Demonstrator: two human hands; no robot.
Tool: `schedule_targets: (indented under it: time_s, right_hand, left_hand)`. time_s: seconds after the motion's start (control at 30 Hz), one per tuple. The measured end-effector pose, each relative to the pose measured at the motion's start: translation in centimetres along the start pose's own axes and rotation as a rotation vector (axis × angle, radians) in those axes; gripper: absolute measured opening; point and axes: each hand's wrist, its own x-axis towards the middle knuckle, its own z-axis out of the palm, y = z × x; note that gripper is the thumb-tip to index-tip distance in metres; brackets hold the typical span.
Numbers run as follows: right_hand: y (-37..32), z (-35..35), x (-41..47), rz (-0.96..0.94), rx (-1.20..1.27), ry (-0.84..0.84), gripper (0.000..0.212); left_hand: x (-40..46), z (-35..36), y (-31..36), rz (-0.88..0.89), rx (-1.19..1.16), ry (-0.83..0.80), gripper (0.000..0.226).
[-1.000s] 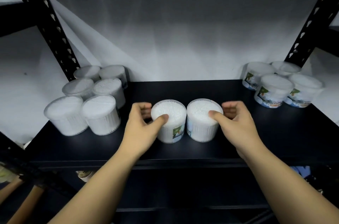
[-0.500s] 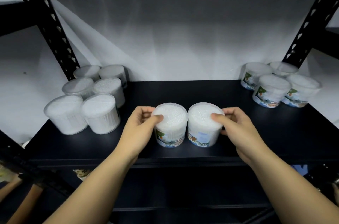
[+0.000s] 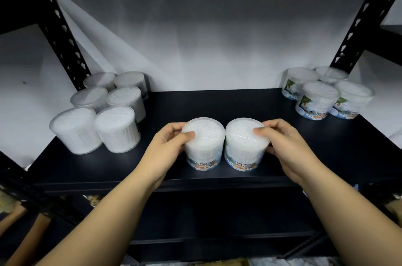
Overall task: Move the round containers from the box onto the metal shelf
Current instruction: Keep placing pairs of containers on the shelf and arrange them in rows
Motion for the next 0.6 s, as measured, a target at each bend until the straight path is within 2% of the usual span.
schedule_targets:
  time_s: [0.13, 0.27, 0.6]
  right_hand:
    - [0.26, -0.15, 0.02, -0.020, -0.013, -0.030, 0.011]
    - [0.10, 0.09, 0.63, -0.017, -0.008, -0.022, 0.012]
    - [0.38, 0.13, 0.55, -0.030, -0.009, -0.030, 0.011]
  left_hand:
    - [-0.37, -0.14, -0.37, 0.055, 0.051, -0.019, 0.033]
    - [-0.19, -0.12, -0.69, 0.085, 0.063, -0.011, 0.042]
    - [-0.29, 0.09, -0.81, 0.098, 0.090, 0.037, 0.038]
